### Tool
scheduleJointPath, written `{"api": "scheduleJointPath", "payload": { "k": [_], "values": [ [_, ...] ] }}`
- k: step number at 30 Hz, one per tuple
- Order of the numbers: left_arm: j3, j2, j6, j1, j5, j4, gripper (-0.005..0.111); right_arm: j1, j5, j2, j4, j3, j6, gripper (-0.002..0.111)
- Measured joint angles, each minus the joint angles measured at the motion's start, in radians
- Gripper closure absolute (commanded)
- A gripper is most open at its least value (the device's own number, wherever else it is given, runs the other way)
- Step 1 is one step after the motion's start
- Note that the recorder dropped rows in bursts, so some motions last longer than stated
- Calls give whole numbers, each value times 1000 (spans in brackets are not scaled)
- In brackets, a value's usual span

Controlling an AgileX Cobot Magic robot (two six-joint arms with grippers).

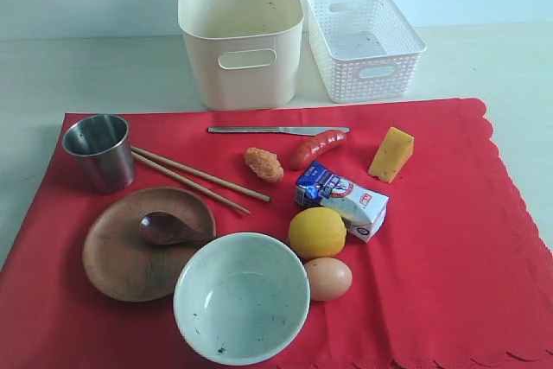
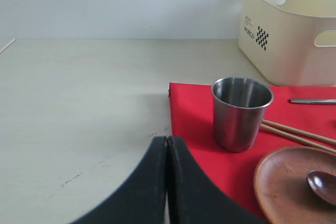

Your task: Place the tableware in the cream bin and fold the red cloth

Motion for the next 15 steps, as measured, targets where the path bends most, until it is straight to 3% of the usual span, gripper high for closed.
{"api": "scheduleJointPath", "payload": {
  "k": [6, 15],
  "values": [
    [0, 0, 0, 0, 0, 0, 107, 0, 108, 212, 4, -171, -22, 108],
    [0, 0, 0, 0, 0, 0, 107, 39, 269, 813, 19, -340, -28, 108]
  ]
}}
